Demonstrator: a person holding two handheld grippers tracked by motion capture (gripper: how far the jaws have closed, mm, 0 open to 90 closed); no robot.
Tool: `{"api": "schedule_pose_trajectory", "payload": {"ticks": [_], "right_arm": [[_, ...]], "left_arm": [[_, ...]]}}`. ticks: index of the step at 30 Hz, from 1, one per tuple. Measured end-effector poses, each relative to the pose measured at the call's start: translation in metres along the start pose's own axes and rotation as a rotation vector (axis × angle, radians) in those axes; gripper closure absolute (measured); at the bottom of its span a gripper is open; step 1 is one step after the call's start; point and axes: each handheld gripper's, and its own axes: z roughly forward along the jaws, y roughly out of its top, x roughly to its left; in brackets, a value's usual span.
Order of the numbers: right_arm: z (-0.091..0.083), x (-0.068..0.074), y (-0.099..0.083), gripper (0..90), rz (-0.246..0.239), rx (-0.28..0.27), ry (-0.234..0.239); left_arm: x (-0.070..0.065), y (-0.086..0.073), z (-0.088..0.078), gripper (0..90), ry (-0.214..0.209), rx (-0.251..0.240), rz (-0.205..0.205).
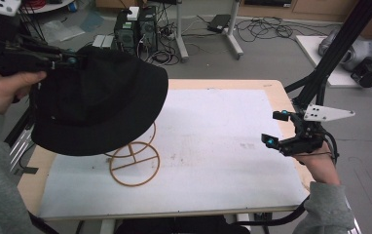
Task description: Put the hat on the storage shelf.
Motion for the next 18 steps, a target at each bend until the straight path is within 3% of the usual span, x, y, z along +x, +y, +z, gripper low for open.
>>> {"api": "schedule_pose_trajectory", "payload": {"ticks": [6, 11, 18], "right_arm": [[0.002, 0.001, 0.000, 2.7, -0.008, 0.001, 0.006], [0.003, 0.001, 0.000, 2.7, -0.005, 0.012, 0.005], [0.003, 0.000, 0.000, 2.7, -0.006, 0.013, 0.002]], "left_arm": [[-0.008, -0.008, 0.014, 84.3, 0.007, 0.013, 0.015], [-0.013, -0.014, 0.023, 84.3, -0.012, -0.004, 0.031], [-0.020, -0.019, 0.038, 84.2, -0.047, 0.019, 0.041]]}}
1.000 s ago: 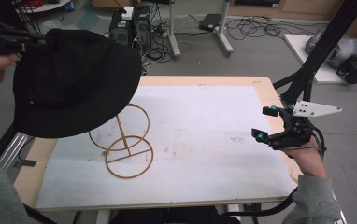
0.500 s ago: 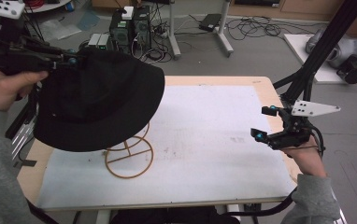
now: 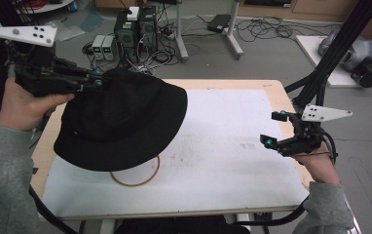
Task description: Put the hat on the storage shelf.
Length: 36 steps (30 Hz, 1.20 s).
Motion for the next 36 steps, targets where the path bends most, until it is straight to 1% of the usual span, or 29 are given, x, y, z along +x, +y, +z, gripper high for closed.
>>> {"api": "schedule_pose_trajectory", "payload": {"ticks": [5, 7, 9, 13, 15, 16, 19, 21, 27, 32, 34, 36], "right_arm": [[0.000, 0.001, 0.000, 2.7, -0.001, 0.003, 0.001], [0.001, 0.001, 0.000, 2.7, -0.004, 0.001, 0.002], [0.001, 0.001, 0.000, 2.7, -0.001, 0.003, 0.004], [0.002, 0.001, 0.000, 2.7, -0.002, 0.008, 0.005], [0.003, 0.001, 0.000, 2.7, -0.004, 0.009, 0.004], [0.003, 0.001, 0.000, 2.7, 0.000, 0.011, 0.004], [0.003, 0.002, 0.000, 2.7, 0.000, 0.011, 0.006], [0.003, 0.002, 0.000, 2.7, -0.002, 0.012, 0.006], [0.005, 0.003, 0.000, 2.7, -0.002, 0.016, 0.008], [0.005, 0.003, 0.000, 2.7, -0.003, 0.016, 0.009], [0.005, 0.002, 0.000, 2.7, -0.003, 0.017, 0.008], [0.006, 0.002, 0.000, 2.7, -0.003, 0.018, 0.007]], "left_arm": [[-0.001, -0.009, 0.011, 84.1, -0.018, 0.008, -0.010], [0.001, -0.014, 0.014, 84.1, -0.016, 0.014, -0.007], [0.001, -0.018, 0.016, 84.1, -0.018, 0.011, -0.014], [0.001, -0.024, 0.019, 84.0, -0.030, 0.008, -0.017], [0.001, -0.029, 0.023, 83.9, -0.033, 0.018, -0.013], [0.001, -0.029, 0.023, 83.8, -0.033, 0.018, -0.013], [-0.001, -0.035, 0.026, 83.5, -0.025, 0.037, -0.001], [-0.001, -0.038, 0.028, 83.4, -0.033, 0.029, -0.002], [-0.001, -0.046, 0.029, 82.8, -0.037, 0.012, -0.007], [0.001, -0.048, 0.028, 81.7, -0.040, -0.001, -0.014], [0.002, -0.049, 0.026, 77.9, -0.048, -0.023, -0.024], [0.002, -0.049, 0.025, 71.6, -0.049, -0.027, -0.024]]}}
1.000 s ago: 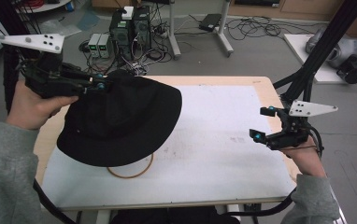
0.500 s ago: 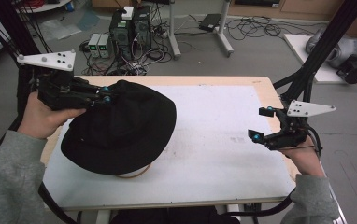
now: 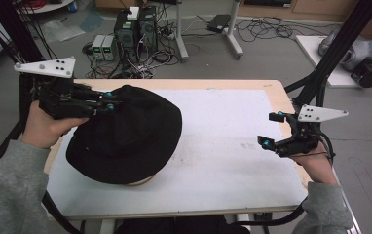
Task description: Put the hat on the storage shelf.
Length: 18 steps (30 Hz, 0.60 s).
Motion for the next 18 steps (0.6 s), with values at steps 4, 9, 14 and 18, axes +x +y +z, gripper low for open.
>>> {"api": "schedule_pose_trajectory", "payload": {"ticks": [4, 9, 14, 18], "right_arm": [[0.0011, 0.0000, -0.0003, 2.7, -0.001, 0.005, 0.004], [0.0015, 0.0003, -0.0003, 2.7, -0.002, 0.003, 0.005], [0.0014, 0.0002, -0.0003, 2.7, -0.003, 0.004, 0.006], [0.0016, 0.0005, -0.0002, 2.7, 0.001, 0.005, 0.006]], "left_arm": [[0.0042, -0.0002, -0.0026, 54.1, 0.007, -0.020, -0.040], [0.0057, 0.0001, -0.0036, 38.3, -0.003, -0.031, -0.057], [0.0016, 0.0025, -0.0055, 12.3, 0.033, -0.042, -0.057], [0.0008, 0.0023, -0.0085, 6.9, 0.063, -0.039, -0.065]]}}
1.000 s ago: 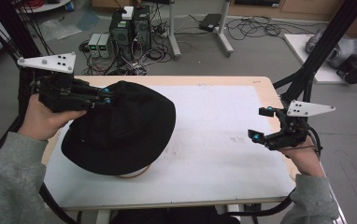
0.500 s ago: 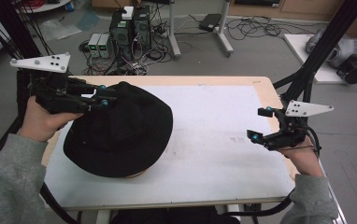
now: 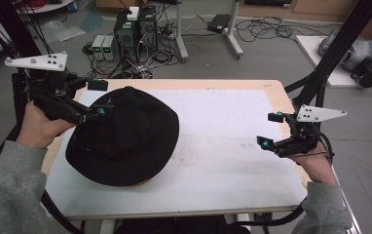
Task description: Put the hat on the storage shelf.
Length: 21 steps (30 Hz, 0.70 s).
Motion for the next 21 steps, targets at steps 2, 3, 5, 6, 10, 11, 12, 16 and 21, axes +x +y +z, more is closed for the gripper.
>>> {"api": "schedule_pose_trajectory", "payload": {"ticks": [2, 3, 5, 6, 10, 11, 12, 16, 21], "right_arm": [[0.000, -0.001, 0.000, 2.7, -0.001, 0.000, 0.000], [0.000, -0.001, 0.000, 2.7, -0.005, -0.001, -0.003], [0.000, -0.001, 0.000, 2.7, 0.000, -0.002, -0.001], [0.000, -0.001, -0.001, 2.7, 0.004, -0.002, 0.001], [0.000, -0.001, -0.001, 2.7, 0.002, 0.001, 0.002], [0.001, 0.000, -0.001, 2.7, -0.001, 0.000, 0.000], [0.001, 0.000, -0.001, 2.7, 0.000, -0.002, 0.003], [0.001, 0.000, 0.000, 2.7, -0.003, -0.004, 0.004], [0.000, 0.000, 0.000, 2.7, -0.007, -0.008, 0.004]], "left_arm": [[0.000, -0.001, -0.002, 6.9, 0.012, -0.008, -0.002], [0.000, -0.001, -0.004, 6.9, 0.020, -0.015, -0.004], [-0.001, -0.001, -0.007, 6.9, 0.025, -0.034, -0.006], [-0.001, -0.002, -0.008, 6.9, 0.026, -0.042, -0.009], [-0.003, -0.003, -0.013, 6.9, 0.039, -0.055, -0.003], [-0.004, -0.003, -0.014, 6.9, 0.040, -0.063, 0.002], [-0.005, -0.004, -0.016, 6.9, 0.046, -0.070, 0.004], [-0.007, -0.007, -0.025, 6.9, 0.080, -0.098, 0.007], [-0.007, -0.018, -0.038, 6.9, 0.122, -0.131, -0.010]]}}
